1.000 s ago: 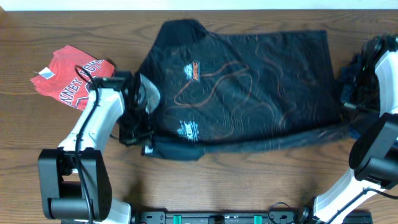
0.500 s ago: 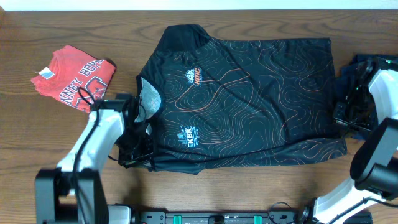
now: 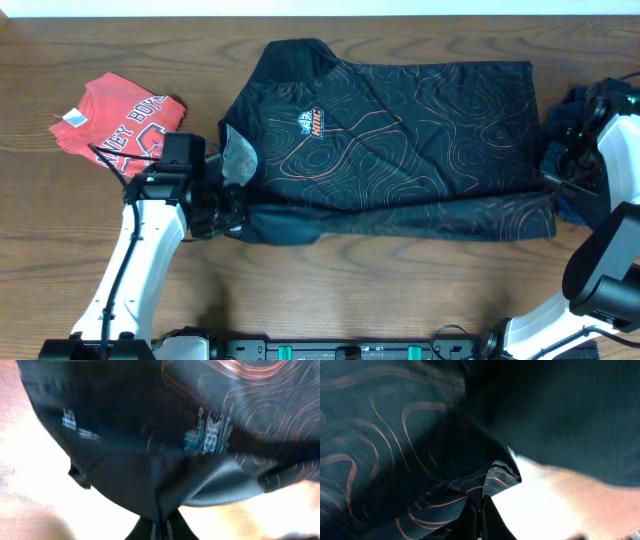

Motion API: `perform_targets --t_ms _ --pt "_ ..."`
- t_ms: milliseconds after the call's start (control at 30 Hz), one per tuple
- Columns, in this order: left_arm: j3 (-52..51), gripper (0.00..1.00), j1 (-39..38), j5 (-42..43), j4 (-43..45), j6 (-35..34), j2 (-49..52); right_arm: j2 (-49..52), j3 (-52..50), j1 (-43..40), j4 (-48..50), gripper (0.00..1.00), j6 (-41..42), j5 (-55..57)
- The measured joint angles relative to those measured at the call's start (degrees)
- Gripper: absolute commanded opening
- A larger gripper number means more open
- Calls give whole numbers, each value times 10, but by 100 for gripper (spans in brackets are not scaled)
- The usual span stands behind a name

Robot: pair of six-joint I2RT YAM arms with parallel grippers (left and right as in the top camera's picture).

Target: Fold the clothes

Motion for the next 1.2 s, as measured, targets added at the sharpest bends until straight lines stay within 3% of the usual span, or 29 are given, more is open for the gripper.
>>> perform_targets --t_ms 333,833,1200 --pt "0 6 4 0 123 -53 3 0 0 1 85 1 4 -25" --pt "0 6 4 2 276 -55 116 0 0 3 149 1 4 -34" --pt "0 8 4 2 359 -55 124 0 0 9 169 2 4 -35"
